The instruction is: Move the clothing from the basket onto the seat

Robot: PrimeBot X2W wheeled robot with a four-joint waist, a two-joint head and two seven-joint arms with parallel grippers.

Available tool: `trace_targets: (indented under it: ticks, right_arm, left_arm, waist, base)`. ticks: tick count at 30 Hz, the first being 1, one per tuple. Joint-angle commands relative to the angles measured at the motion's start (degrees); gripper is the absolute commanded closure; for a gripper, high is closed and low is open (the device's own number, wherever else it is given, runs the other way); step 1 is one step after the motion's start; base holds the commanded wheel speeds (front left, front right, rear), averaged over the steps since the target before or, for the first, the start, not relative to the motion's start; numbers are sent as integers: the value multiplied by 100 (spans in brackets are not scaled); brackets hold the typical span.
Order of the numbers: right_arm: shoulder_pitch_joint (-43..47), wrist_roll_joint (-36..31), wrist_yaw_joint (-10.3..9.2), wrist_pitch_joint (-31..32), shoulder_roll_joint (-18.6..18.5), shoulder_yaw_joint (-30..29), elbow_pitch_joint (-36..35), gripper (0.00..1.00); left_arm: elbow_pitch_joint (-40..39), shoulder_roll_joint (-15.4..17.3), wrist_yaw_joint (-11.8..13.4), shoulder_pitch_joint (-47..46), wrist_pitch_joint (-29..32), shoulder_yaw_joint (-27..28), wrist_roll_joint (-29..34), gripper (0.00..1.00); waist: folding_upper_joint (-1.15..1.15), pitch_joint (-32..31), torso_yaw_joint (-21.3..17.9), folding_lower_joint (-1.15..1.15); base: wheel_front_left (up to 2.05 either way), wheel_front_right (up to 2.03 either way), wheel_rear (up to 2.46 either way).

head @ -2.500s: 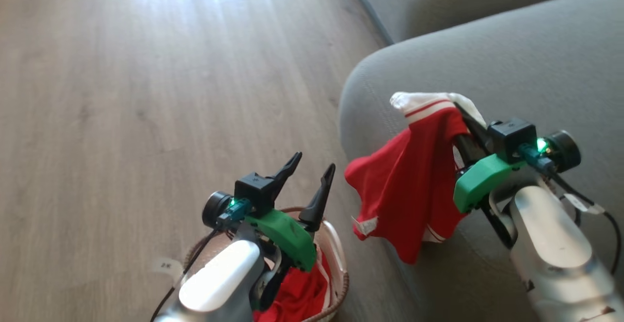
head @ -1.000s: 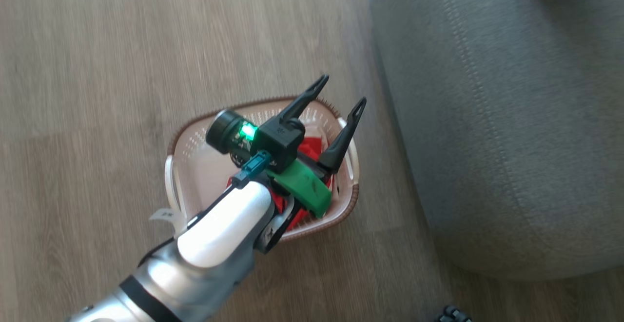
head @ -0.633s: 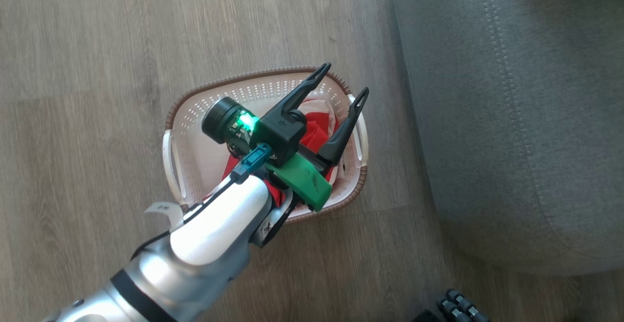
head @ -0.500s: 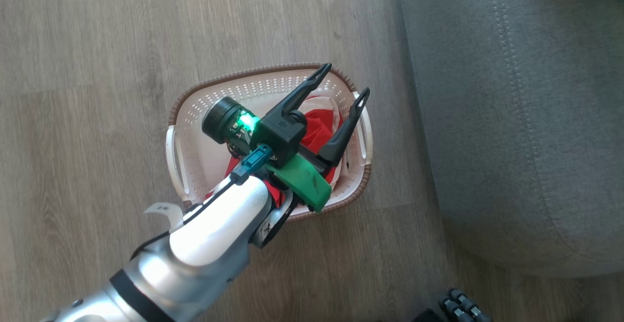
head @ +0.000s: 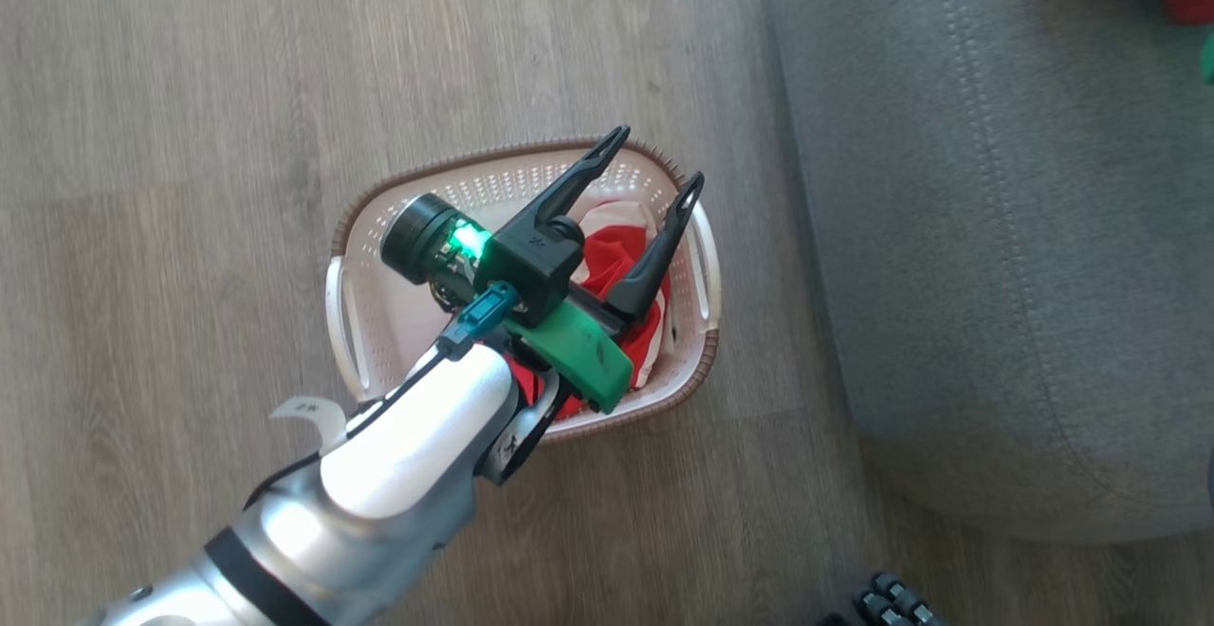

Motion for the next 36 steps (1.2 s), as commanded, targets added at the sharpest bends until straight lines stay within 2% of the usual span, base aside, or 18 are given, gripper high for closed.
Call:
trace_targets:
  ticks: [1,10,16,26,36]
  right_arm:
    - [117,-4,-2,-69,28,98,-172,0]
    - [977,607,-2,-76,228,765,-935,0]
    - [1695,1139,-2,-77,179,1198,-1308,0]
    - [2256,1651,-2,-77,58,1457,-1402,0]
    - [2532,1833,-2,-77,109,1752,-2262,0]
  left_arm:
    - [-122,125,44,62,-56,131,-38,0]
    - [-57,224,123,423,-212,258,-277,0]
    - [-63,257,166,675,-258,280,-413,0]
    - [-137,323,254,855,-298,334,-524,0]
    - [-102,365,357,1186,-461,582,-743,0]
  waist:
    - [0,-121,-67,-1]
    - [0,-734,-249,-1]
    - [0,-1113,-282,-1]
    - [0,-1250,-264,-1]
    - [0,-1724,-147,-1]
  base:
    - [0,0,0]
    - [0,0,0]
    - [0,0,0]
    - [0,0,0]
    - [0,0,0]
